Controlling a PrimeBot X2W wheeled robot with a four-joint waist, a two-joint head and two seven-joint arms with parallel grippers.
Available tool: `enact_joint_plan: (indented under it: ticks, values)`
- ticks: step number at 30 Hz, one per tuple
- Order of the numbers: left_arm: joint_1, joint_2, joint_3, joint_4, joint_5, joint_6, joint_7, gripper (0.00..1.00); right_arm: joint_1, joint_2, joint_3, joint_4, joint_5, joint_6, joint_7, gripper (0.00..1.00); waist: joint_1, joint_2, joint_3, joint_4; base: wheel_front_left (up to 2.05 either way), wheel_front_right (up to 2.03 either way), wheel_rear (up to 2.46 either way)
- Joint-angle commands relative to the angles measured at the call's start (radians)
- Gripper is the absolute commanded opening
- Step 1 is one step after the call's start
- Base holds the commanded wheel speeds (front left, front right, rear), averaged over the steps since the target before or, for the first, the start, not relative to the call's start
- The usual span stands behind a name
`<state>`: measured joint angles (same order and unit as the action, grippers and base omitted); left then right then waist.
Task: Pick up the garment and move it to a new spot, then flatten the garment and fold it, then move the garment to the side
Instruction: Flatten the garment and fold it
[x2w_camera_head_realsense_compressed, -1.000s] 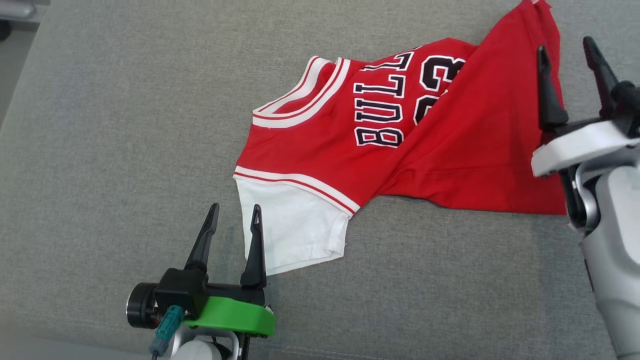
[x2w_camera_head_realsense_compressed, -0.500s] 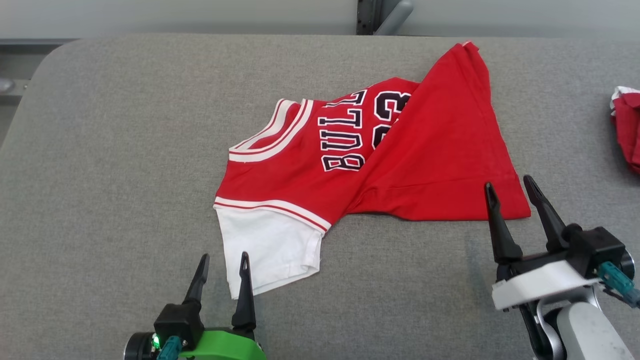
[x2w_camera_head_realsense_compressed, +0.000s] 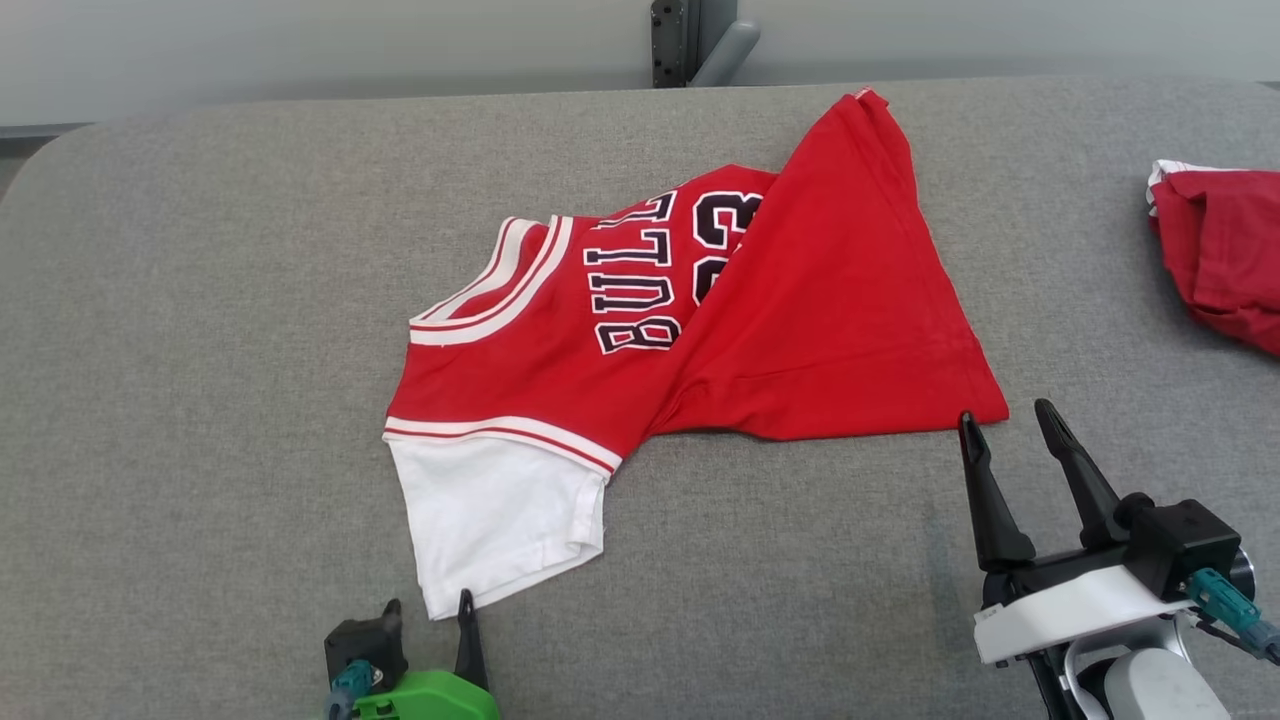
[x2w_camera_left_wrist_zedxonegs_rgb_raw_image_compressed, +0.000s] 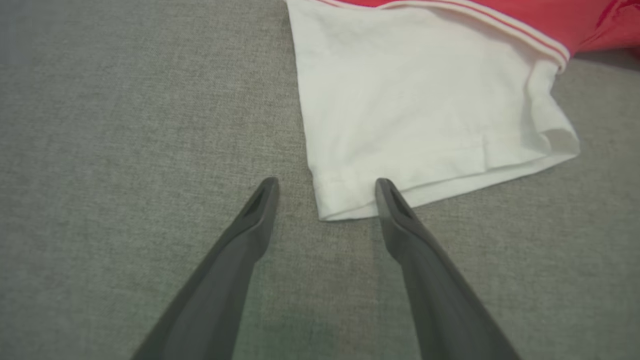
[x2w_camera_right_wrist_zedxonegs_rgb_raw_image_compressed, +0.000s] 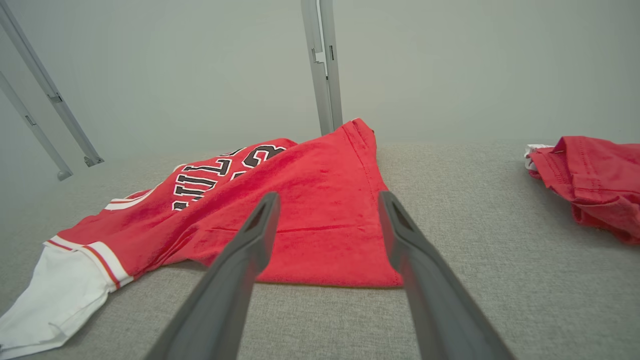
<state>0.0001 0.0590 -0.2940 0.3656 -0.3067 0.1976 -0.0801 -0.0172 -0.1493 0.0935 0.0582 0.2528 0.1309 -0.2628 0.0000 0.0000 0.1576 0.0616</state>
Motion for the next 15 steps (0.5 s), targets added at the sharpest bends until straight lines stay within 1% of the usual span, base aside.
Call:
enact_joint_plan:
  ticks: [1,3,6,7,8,9,10,11,12,15]
  values:
    - [-0.024,0.006,0.005,0.019,0.002,0.014,0.014,1.0,-0.012,-0.004,0.006,-0.007,0.003,0.0,-0.003,1.0,0.0,0.0,0.012,-0.009,0.0,0.0,0.0]
    - [-0.033,0.005,0.005,0.037,-0.006,0.016,0.026,1.0,-0.013,-0.006,0.009,-0.007,-0.001,0.0,-0.003,1.0,0.0,0.0,0.016,-0.012,0.0,0.0,0.0]
    - [-0.037,0.005,0.002,0.054,-0.017,0.005,0.036,1.0,-0.012,-0.007,0.0,-0.005,0.0,0.0,-0.003,1.0,0.0,0.0,0.021,-0.015,0.0,0.0,0.0]
    - [-0.038,0.005,0.0,0.057,-0.019,0.004,0.033,0.98,-0.01,-0.007,-0.004,-0.004,-0.002,0.0,-0.003,1.0,0.0,0.0,0.022,-0.015,0.0,0.0,0.0]
    - [-0.04,0.005,-0.001,0.058,-0.02,0.002,0.03,0.8,-0.009,-0.007,-0.006,-0.002,-0.004,0.0,-0.003,1.0,0.0,0.0,0.022,-0.015,0.0,0.0,0.0]
    - [-0.04,0.005,-0.001,0.058,-0.02,0.002,0.03,0.8,-0.009,-0.007,-0.006,-0.002,-0.004,0.0,-0.003,1.0,0.0,0.0,0.022,-0.015,0.0,0.0,0.0]
    - [-0.042,0.009,-0.006,0.062,-0.016,-0.002,0.031,0.13,-0.007,-0.007,-0.007,0.0,-0.005,0.0,-0.003,1.0,0.0,0.0,0.022,-0.015,0.0,0.0,0.0]
    - [-0.042,0.009,-0.009,0.064,-0.014,-0.004,0.032,0.0,-0.006,-0.007,-0.007,0.001,-0.006,0.0,-0.003,1.0,0.0,0.0,0.021,-0.015,0.0,0.0,0.0]
    - [-0.038,0.011,-0.016,0.067,-0.018,-0.012,0.039,0.0,-0.002,-0.009,-0.01,0.001,-0.008,0.0,-0.003,1.0,0.0,0.0,0.02,-0.013,0.0,0.0,0.0]
    - [-0.028,0.018,-0.021,0.052,-0.021,-0.018,0.031,0.0,-0.007,-0.009,-0.021,0.013,-0.003,0.0,-0.003,1.0,0.0,0.0,0.019,-0.007,0.0,0.0,0.0]
